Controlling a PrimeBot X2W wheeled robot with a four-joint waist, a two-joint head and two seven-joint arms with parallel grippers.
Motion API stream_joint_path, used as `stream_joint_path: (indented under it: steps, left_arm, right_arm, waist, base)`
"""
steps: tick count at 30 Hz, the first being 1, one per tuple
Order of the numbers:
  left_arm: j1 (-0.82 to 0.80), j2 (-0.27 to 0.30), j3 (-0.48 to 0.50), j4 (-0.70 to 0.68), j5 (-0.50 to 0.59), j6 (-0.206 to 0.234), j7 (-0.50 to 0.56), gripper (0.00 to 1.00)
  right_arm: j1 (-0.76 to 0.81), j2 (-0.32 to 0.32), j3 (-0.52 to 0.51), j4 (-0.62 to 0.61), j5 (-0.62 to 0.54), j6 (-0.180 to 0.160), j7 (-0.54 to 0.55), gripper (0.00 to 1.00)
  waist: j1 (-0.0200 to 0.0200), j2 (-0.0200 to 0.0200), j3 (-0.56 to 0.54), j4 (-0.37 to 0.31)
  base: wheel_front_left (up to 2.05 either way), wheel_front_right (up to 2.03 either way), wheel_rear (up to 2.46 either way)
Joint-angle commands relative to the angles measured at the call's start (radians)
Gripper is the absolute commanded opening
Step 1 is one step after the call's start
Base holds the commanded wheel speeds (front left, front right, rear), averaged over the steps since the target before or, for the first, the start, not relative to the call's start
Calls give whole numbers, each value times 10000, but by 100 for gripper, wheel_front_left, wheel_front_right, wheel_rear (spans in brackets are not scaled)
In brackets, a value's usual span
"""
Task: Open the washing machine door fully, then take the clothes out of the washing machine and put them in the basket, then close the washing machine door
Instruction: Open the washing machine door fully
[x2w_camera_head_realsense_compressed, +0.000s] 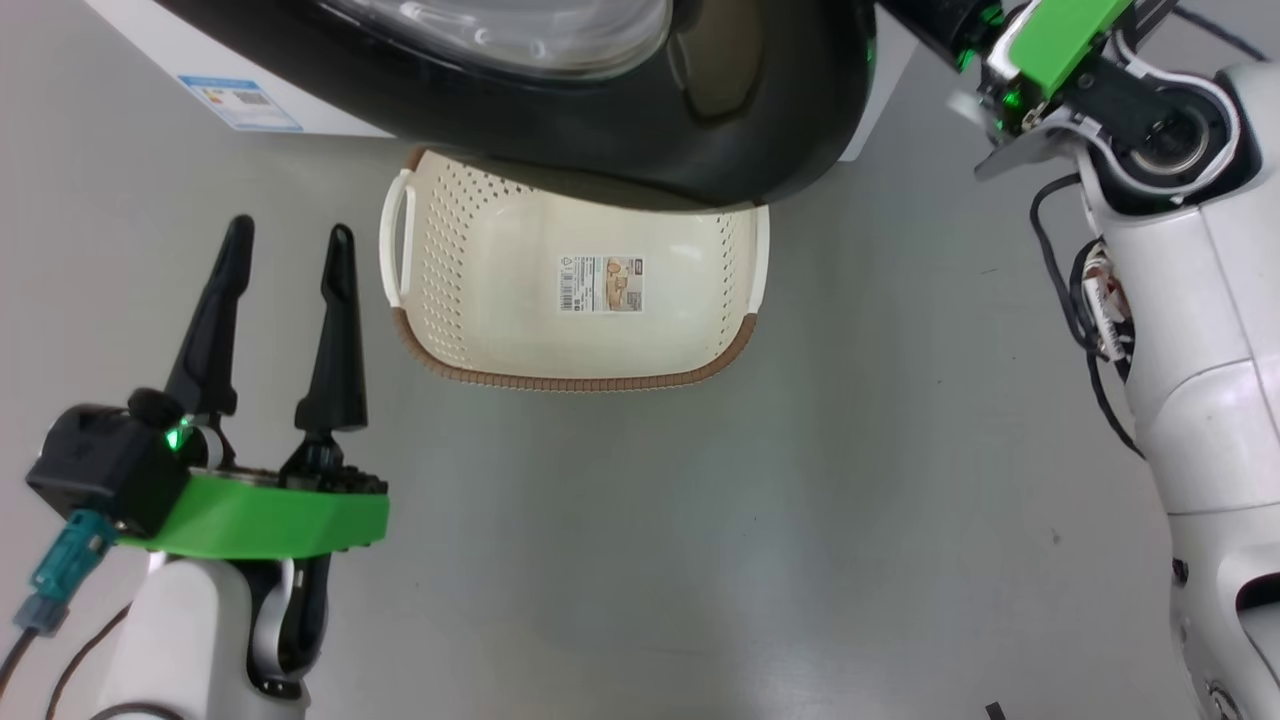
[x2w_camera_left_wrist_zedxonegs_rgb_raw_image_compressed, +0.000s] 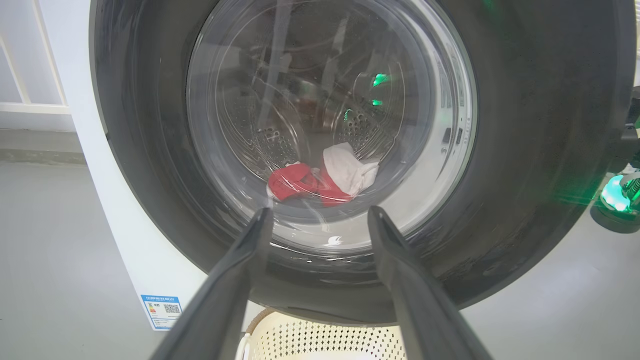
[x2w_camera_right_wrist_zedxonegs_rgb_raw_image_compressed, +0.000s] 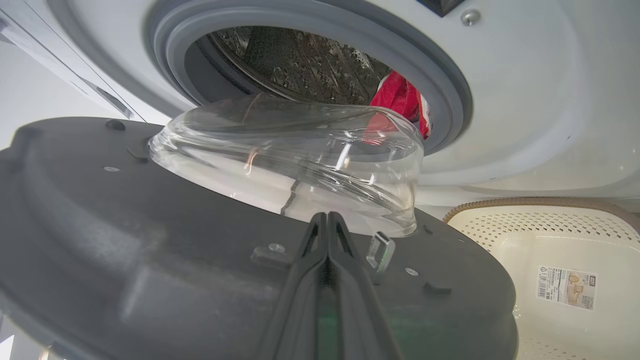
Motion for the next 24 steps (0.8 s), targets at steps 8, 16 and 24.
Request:
stream_joint_path:
  steps: [8, 16, 24]
  left_arm:
    - [294, 392, 213, -308, -161, 20, 117, 100]
    - [286, 437, 168, -349, -260, 23, 200, 100]
    - [304, 470, 111, -337, -310, 72, 222, 100]
  right_arm:
    - [325, 291, 407, -212, 248, 77, -165, 0]
    - [216, 292, 172, 92, -150, 77, -1333, 100]
    - [558, -38, 135, -77, -1662, 77, -3021, 100]
  waist:
    - [0, 0, -122, -90]
    - [0, 0, -101, -137]
    - [0, 0, -179, -260]
  base:
    - [0, 0, 0]
    - [0, 0, 0]
    - [0, 0, 0]
